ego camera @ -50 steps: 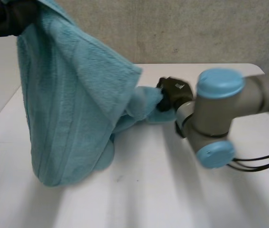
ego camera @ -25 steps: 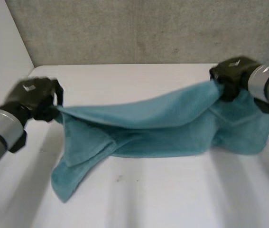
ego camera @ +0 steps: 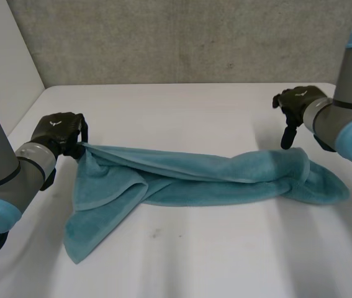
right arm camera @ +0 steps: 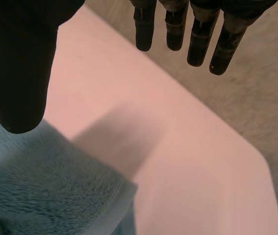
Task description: Fold the laundry
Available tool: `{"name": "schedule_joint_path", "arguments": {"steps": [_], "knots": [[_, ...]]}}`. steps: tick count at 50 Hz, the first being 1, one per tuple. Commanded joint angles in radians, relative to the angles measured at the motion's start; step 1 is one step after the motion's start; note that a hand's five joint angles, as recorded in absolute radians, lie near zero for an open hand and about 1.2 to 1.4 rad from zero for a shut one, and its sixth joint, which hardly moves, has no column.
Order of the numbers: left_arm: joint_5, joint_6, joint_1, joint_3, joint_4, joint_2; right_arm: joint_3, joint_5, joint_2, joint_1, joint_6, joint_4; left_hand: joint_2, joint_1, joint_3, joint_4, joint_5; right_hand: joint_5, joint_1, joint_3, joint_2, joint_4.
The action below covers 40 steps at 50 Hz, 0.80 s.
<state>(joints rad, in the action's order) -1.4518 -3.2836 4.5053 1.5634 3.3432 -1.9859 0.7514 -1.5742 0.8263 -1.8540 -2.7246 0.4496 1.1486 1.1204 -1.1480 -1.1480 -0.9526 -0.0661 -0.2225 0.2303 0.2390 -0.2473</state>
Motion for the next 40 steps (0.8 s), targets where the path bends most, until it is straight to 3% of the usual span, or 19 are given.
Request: {"name": "schedule_joint_path", "arguments": {"steps": [1,4,8,12,19,24,28,33,37,40], "knots": [[0.002,0.004,0.000,0.015,-0.002,0.007,0.348,0.008,0.272,0.010,-0.047,-0.190,0.084,0.112,-0.084,-0.084,-0.105,-0.094,-0.112,0.104,0.096,-0.087],[0.001,0.004,0.000,0.017,-0.004,0.010,0.561,0.031,0.408,0.010,-0.047,-0.302,0.051,0.080,-0.052,-0.052,-0.073,-0.296,-0.314,0.306,0.298,-0.289],[0.002,0.004,0.000,0.026,-0.002,0.015,0.733,0.089,0.480,0.009,-0.047,-0.370,0.043,0.071,-0.043,-0.043,-0.064,-0.340,-0.358,0.351,0.342,-0.334],[0.002,0.009,-0.002,0.038,-0.002,0.021,0.844,0.144,0.496,0.009,-0.066,-0.405,0.022,0.050,-0.023,-0.023,-0.043,-0.341,-0.359,0.351,0.342,-0.334],[0.002,0.007,-0.023,0.044,-0.002,0.035,0.936,0.163,0.487,0.007,-0.217,-0.566,-0.016,0.012,0.016,0.016,-0.005,-0.341,-0.359,0.351,0.342,-0.334],[0.002,0.007,-0.031,0.052,-0.002,0.042,0.954,0.166,0.395,0.001,-0.303,-0.672,-0.031,-0.003,0.030,0.030,0.009,-0.346,-0.364,0.357,0.348,-0.340],[0.002,0.007,-0.034,0.060,-0.002,0.047,0.927,0.157,0.275,-0.005,-0.310,-0.710,-0.031,-0.003,0.030,0.030,0.009,-0.358,-0.376,0.368,0.360,-0.351],[0.002,0.007,-0.035,0.063,-0.002,0.047,0.882,0.151,0.225,-0.004,-0.310,-0.712,-0.046,-0.017,0.045,0.045,0.024,-0.390,-0.408,0.401,0.392,-0.384],[0.002,0.007,-0.035,0.064,-0.002,0.047,0.844,0.148,0.169,0.002,-0.303,-0.715,-0.086,-0.058,0.086,0.086,0.065,-0.505,-0.523,0.515,0.506,-0.498],[0.002,0.007,-0.035,0.064,-0.002,0.049,0.827,0.143,0.152,0.006,-0.302,-0.732,-0.122,-0.094,0.121,0.121,0.100,-0.777,-0.795,0.788,0.779,-0.771]]}}
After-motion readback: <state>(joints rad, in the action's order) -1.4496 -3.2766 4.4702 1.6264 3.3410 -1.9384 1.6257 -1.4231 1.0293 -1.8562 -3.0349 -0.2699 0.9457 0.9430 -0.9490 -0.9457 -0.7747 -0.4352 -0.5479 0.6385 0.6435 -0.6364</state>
